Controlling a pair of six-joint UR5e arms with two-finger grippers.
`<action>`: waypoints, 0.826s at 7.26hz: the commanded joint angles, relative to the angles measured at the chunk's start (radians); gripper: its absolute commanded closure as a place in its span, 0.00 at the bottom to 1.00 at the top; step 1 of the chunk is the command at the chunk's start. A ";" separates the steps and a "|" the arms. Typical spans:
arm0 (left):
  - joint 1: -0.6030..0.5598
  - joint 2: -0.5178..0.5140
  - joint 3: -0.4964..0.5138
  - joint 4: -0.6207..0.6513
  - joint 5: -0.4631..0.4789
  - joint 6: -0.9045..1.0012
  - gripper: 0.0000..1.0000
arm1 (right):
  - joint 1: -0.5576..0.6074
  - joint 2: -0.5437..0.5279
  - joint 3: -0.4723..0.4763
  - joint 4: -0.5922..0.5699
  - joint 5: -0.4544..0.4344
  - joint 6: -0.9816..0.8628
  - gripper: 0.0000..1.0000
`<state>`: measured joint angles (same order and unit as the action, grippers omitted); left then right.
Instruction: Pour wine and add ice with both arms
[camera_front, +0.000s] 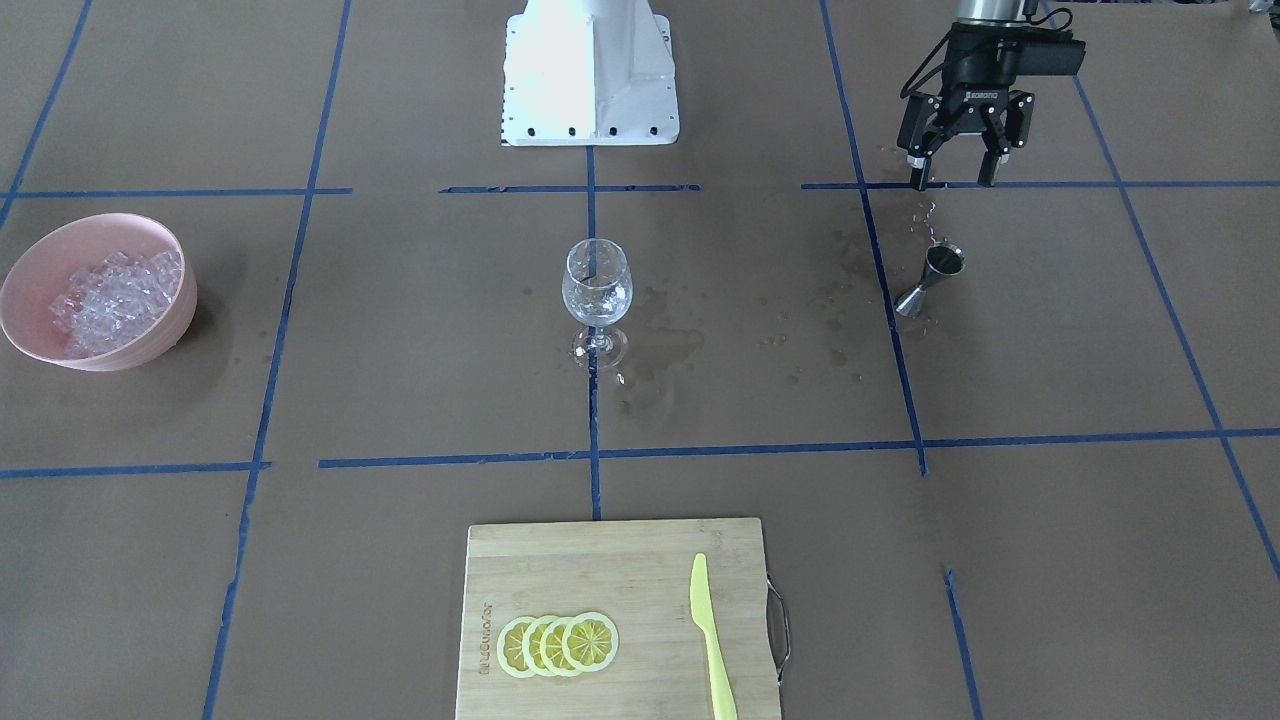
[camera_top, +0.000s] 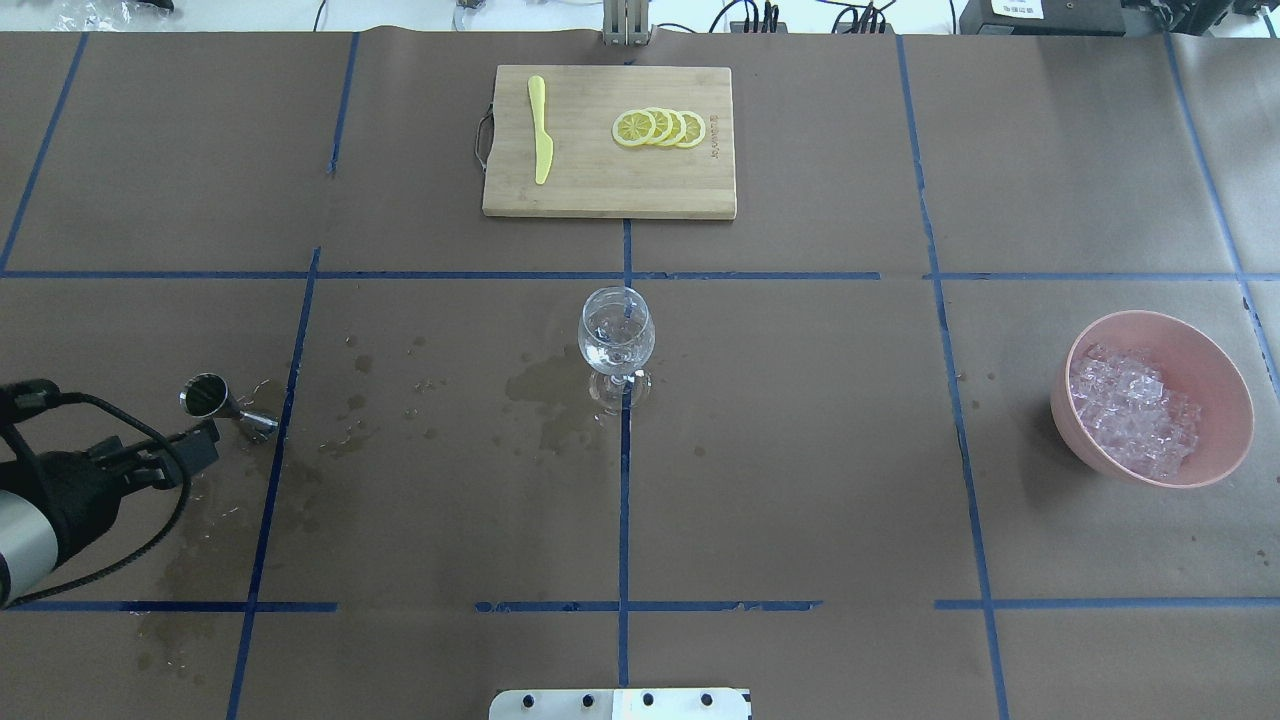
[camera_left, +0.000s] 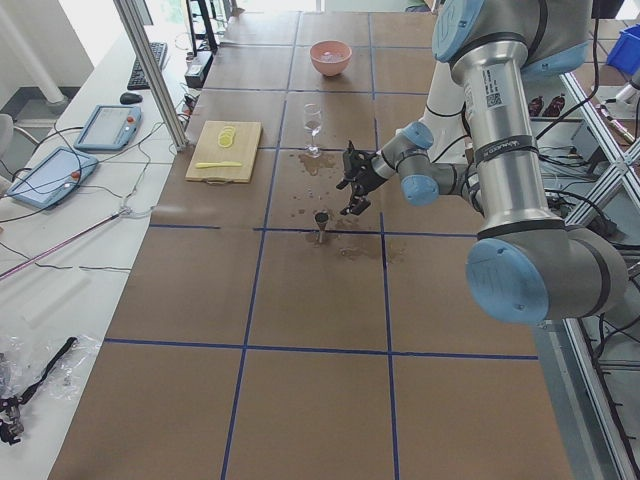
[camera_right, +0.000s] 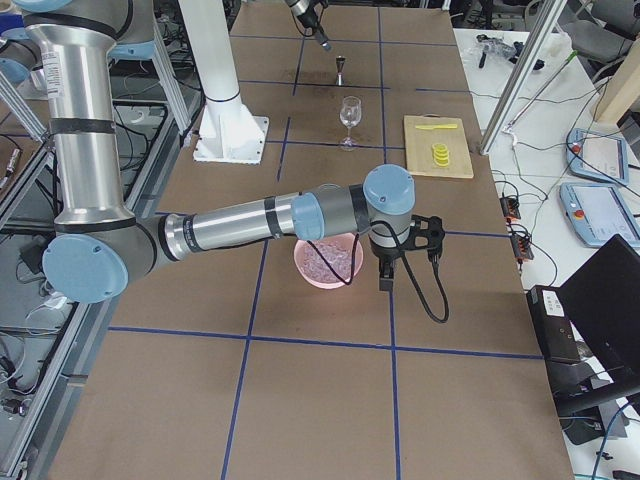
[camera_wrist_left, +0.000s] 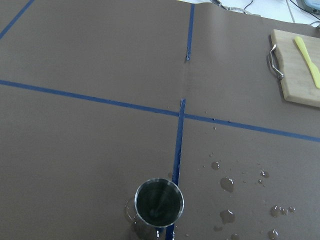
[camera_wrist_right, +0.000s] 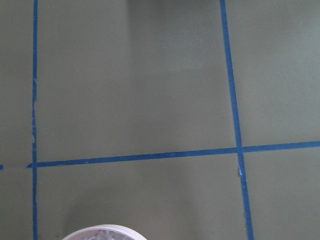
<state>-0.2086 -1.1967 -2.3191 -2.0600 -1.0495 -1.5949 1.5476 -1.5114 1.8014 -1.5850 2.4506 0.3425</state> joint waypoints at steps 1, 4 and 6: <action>0.122 -0.046 0.038 0.145 0.185 -0.144 0.00 | -0.093 -0.003 0.094 -0.001 -0.022 0.192 0.00; 0.155 -0.149 0.217 0.176 0.391 -0.246 0.00 | -0.185 -0.009 0.197 -0.036 -0.060 0.318 0.00; 0.155 -0.191 0.314 0.181 0.492 -0.295 0.00 | -0.266 -0.003 0.246 -0.056 -0.097 0.407 0.00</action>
<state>-0.0545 -1.3646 -2.0611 -1.8828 -0.6204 -1.8672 1.3306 -1.5179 2.0206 -1.6310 2.3699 0.6914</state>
